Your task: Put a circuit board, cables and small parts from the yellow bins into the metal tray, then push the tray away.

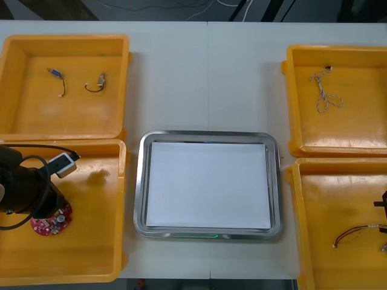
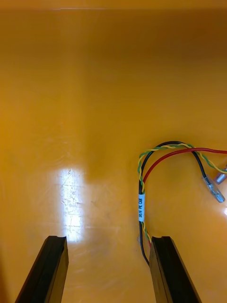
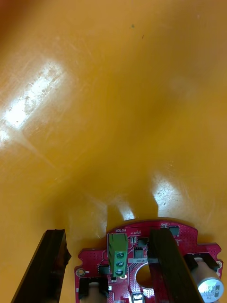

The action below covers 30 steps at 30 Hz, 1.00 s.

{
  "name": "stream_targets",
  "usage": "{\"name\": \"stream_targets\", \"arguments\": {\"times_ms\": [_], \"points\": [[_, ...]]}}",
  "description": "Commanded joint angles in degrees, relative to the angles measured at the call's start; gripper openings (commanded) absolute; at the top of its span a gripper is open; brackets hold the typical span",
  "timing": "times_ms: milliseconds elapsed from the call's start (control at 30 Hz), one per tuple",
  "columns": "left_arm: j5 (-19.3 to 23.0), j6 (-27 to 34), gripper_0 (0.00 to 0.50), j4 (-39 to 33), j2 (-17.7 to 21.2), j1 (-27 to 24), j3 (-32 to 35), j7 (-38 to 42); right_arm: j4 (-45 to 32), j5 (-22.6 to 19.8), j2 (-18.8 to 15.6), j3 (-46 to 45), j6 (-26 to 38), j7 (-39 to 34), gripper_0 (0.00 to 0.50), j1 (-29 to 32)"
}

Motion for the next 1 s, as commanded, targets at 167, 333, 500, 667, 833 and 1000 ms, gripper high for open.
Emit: {"name": "stream_targets", "arguments": {"times_ms": [167, 333, 500, 667, 833, 1000], "points": [[-1.2, -0.8, 0.5, -0.2, 1.8, -0.5, -0.3, -0.8, 2.5, 1.3, 0.7, 2.3, -5.1, -0.3, 0.5, 2.9], [-1.4, -0.8, 0.5, -0.2, 1.8, -0.2, -0.3, -0.8, 3.8, 1.8, 0.7, 2.7, -6.5, 0.1, 0.5, 2.9], [-1.4, -1.6, 0.383, -0.2, 2.0, 0.3, -0.3, -0.8, 5.0, 2.0, 0.7, 3.5, -7.7, 0.1, 0.5, 2.9], [-1.5, -1.8, 0.0, -0.2, 1.9, 0.7, -0.3, -0.8, 6.2, 2.0, 0.7, 4.3, -9.5, 0.1, 0.5, 2.9], [-1.5, -1.8, 0.0, -0.3, 1.9, 0.7, -0.3, -0.8, 6.9, 2.0, 0.8, 5.1, -10.2, -0.3, 0.5, 2.9], [-1.4, -1.8, 0.0, -0.5, 1.9, 0.7, -0.2, -0.9, 7.0, 2.0, 0.7, 5.7, -10.2, -0.4, 0.5, 3.0]]}}
